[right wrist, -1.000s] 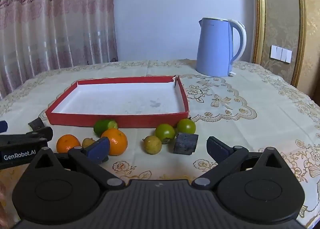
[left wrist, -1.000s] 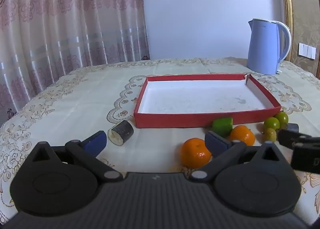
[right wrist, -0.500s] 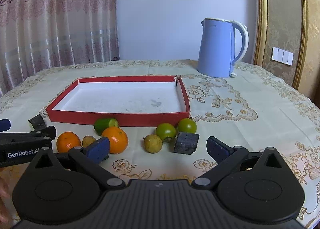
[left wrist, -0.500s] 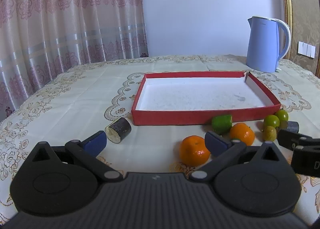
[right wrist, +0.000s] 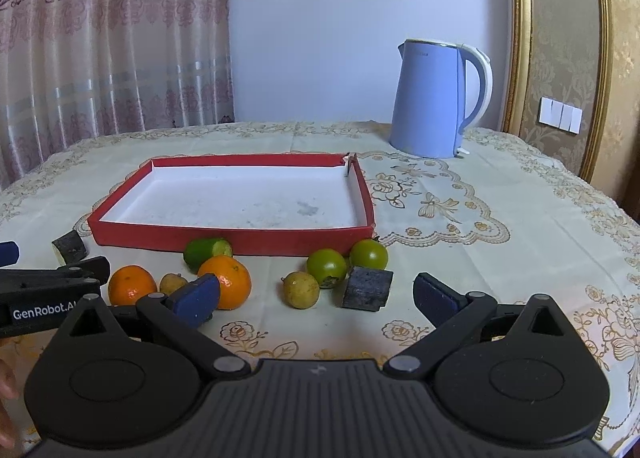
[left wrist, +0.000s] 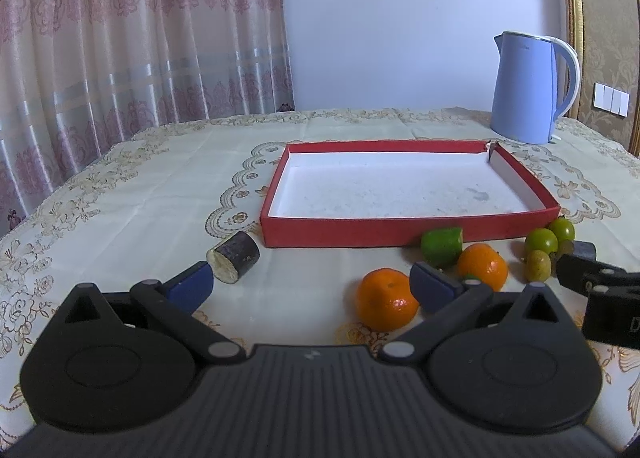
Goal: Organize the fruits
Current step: 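Move the left gripper toward the cut eggplant slice on the table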
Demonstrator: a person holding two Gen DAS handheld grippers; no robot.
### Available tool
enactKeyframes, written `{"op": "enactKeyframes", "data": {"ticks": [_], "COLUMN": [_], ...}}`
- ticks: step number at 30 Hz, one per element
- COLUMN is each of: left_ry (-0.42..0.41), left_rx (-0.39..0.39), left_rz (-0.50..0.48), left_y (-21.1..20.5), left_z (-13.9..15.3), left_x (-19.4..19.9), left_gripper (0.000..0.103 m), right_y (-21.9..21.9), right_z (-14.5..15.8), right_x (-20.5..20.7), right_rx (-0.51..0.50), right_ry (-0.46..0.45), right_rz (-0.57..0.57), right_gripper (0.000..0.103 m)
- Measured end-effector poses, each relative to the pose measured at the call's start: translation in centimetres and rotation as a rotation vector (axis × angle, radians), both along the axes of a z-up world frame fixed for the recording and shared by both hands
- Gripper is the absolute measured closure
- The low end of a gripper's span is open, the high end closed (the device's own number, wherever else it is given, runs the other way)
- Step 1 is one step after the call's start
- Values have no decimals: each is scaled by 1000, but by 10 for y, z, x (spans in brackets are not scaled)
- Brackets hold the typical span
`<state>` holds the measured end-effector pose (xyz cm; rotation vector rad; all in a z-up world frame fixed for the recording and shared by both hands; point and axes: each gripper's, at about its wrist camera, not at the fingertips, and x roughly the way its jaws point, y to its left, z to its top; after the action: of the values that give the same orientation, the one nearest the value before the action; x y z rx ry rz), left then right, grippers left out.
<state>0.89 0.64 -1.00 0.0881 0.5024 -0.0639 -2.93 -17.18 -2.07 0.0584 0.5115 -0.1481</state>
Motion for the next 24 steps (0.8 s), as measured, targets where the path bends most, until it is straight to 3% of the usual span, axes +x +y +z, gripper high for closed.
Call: {"op": "enactKeyframes", "data": {"ticks": [24], "left_ry": [17], "left_rx": [-5], "left_rz": [-13], "left_y": [-1], "left_z": [-4], "left_x": [3], "left_gripper": [0], "right_y": [-1], "right_z": [-2], "right_x": [2], "right_rx": [5], "right_ry": [2], "right_rz": [1], "right_gripper": [0]}}
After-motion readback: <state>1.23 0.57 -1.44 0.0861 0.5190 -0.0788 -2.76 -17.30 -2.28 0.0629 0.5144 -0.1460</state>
